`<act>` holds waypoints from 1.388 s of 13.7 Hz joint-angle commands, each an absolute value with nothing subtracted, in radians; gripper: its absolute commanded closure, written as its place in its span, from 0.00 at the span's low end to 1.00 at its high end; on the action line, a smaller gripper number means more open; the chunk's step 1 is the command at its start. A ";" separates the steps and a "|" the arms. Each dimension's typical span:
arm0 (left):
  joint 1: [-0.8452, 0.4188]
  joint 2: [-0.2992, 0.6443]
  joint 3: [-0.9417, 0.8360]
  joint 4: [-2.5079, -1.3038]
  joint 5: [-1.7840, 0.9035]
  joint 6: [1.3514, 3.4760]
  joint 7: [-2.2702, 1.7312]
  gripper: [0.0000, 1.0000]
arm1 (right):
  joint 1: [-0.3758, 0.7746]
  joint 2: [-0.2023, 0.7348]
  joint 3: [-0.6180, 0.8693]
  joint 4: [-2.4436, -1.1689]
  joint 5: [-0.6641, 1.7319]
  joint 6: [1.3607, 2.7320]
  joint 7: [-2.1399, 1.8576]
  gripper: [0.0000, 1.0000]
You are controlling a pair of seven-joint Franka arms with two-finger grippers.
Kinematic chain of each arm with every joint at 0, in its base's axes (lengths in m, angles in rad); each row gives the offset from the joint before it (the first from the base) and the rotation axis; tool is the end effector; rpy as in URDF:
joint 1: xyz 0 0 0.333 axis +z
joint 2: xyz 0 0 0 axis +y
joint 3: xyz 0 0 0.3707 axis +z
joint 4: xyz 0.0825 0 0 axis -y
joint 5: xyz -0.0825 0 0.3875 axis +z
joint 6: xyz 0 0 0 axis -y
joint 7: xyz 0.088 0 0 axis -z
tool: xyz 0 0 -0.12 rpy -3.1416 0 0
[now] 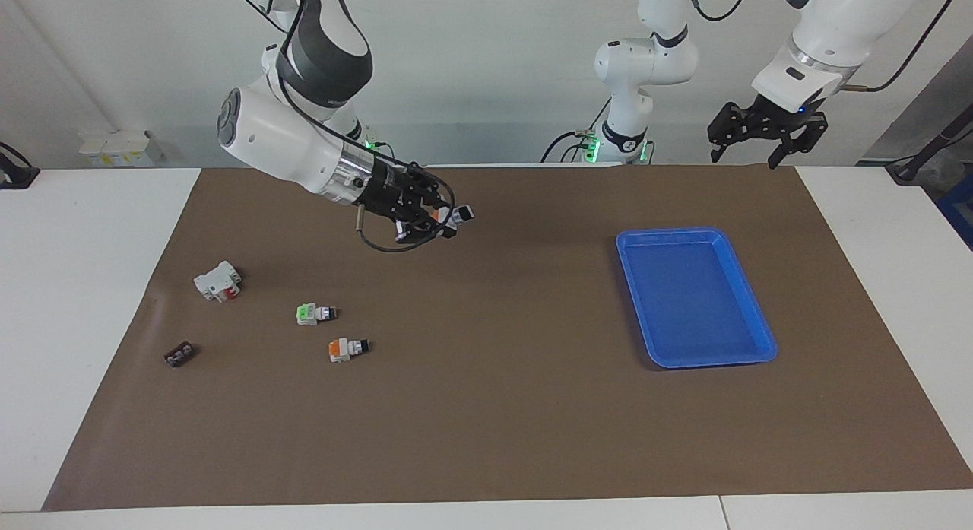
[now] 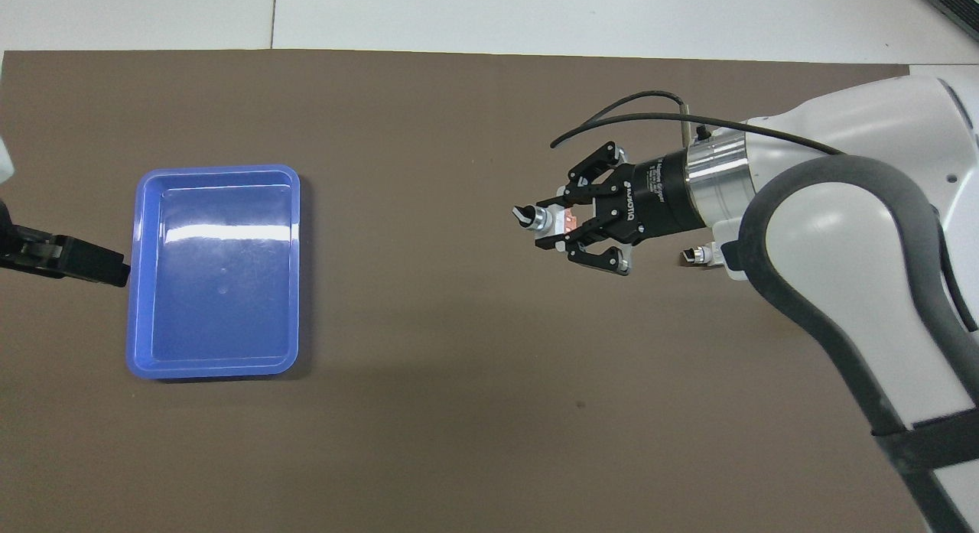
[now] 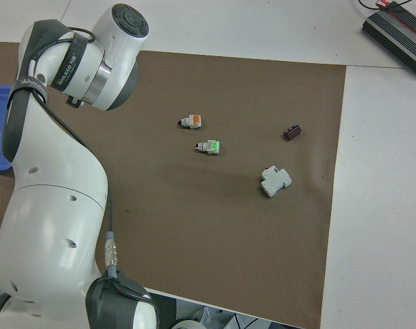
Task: Turn and place switch with both arms
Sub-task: 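Lift the switch and carry it toward the tray with the right gripper, then reach the left gripper toward the switch held by the right gripper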
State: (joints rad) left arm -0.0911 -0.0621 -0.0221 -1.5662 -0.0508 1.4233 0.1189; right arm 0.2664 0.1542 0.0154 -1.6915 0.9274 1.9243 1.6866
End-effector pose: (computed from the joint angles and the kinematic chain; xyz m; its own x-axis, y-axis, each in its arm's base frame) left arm 0.5144 -0.0657 0.6897 0.9688 -0.2367 -0.0741 -0.2327 -0.9708 0.0585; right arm 0.5966 0.2404 0.5799 -0.1575 -0.6307 -0.7599 -0.9869 0.0727 0.1442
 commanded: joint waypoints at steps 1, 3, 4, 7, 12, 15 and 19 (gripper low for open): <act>-0.106 -0.098 -0.020 -1.606 -0.185 1.454 -0.005 0.00 | 0.307 0.186 0.043 -1.649 1.064 2.008 1.727 1.00; -0.107 -0.097 -0.020 -1.611 -0.264 1.477 -0.080 0.00 | 0.357 0.180 0.044 -1.646 1.068 2.023 1.761 1.00; -0.107 -0.095 -0.020 -1.609 -0.302 1.492 -0.147 0.00 | 0.382 0.179 0.044 -1.646 1.068 2.032 1.753 1.00; -0.107 -0.090 -0.021 -1.615 -0.455 1.589 -0.468 0.00 | 0.472 0.175 0.045 -1.647 1.075 2.118 1.753 1.00; -0.109 -0.091 -0.047 -1.623 -0.612 1.667 -0.807 0.00 | 0.500 0.158 0.044 -1.661 1.072 2.123 1.755 1.00; -0.109 -0.092 -0.084 -1.629 -0.618 1.689 -0.910 0.00 | 0.500 0.156 0.044 -1.664 1.069 2.126 1.755 1.00; -0.109 -0.109 -0.124 -1.690 -0.618 1.785 -1.058 0.00 | 0.500 0.156 0.044 -1.666 1.066 2.125 1.755 1.00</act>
